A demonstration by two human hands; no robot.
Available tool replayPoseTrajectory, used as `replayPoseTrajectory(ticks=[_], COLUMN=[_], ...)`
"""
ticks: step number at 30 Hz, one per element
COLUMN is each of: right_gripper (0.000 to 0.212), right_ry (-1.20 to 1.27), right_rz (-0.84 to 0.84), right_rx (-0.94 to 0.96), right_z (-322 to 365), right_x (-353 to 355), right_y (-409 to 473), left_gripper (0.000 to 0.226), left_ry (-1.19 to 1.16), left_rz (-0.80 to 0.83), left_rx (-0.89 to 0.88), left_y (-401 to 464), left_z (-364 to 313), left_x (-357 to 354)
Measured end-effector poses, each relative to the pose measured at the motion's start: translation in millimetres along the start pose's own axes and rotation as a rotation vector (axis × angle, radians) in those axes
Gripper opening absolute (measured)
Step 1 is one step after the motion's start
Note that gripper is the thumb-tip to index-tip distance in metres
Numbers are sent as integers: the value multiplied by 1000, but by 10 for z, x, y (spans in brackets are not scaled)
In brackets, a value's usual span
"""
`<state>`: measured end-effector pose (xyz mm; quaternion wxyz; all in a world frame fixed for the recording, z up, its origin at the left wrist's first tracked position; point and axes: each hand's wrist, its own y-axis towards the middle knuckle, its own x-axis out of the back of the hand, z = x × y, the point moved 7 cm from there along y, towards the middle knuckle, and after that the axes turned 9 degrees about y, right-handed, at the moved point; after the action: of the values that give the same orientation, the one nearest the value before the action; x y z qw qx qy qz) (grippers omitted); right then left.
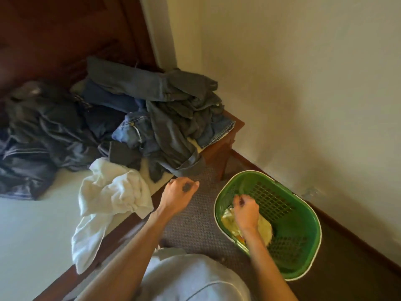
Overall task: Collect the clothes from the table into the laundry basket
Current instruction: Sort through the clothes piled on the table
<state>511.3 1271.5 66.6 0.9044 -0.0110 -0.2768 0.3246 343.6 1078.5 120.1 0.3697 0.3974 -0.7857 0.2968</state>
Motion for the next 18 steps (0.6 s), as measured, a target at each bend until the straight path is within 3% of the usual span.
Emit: replayPoseTrajectory(ticks=[6,9,11,13,15,18], right_gripper=[34,22,13,39,60,81], right_ry=[-56,27,71,38,0,-92], right_rz=[252,388,494,572,595,644], right_rx=[213,275,245,193,144,57], right_z=[733,1148,1389,1531,1604,1643], right_x=[-1064,-1637,-2067,-2518,-2926,-3497], right_y=[-150,-336,-493,-635,-756,-980], left_gripper=[17,27,47,63,77,105], left_ry=[-49,16,68,43,5,-229], left_rz=[-255,-348,-380,-320,-163,-20], left_rx=[78,181,305,434,522,550], left_y=[-162,-275,-372,-456,-500,-549], left_z=[944,1425,1779,2189,2616,3110], left_x=[795,1143,1369,1503,1506,1428])
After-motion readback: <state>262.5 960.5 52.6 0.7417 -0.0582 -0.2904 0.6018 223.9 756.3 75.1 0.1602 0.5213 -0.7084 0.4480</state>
